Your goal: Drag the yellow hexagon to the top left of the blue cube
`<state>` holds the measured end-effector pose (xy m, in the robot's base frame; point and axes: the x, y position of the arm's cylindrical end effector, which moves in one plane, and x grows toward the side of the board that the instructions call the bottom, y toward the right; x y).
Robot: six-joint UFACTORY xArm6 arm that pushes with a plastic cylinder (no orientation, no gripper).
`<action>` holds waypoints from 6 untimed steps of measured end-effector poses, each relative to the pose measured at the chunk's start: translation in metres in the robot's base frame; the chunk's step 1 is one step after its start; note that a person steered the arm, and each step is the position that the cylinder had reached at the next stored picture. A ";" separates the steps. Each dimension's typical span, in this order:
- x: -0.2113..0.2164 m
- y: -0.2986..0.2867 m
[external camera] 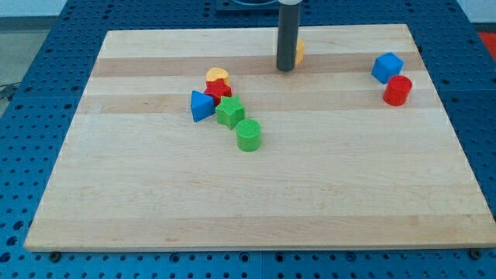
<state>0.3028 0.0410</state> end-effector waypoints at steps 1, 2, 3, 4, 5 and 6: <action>-0.002 -0.023; -0.031 -0.021; -0.039 0.000; -0.047 0.026; -0.052 0.070; -0.053 0.093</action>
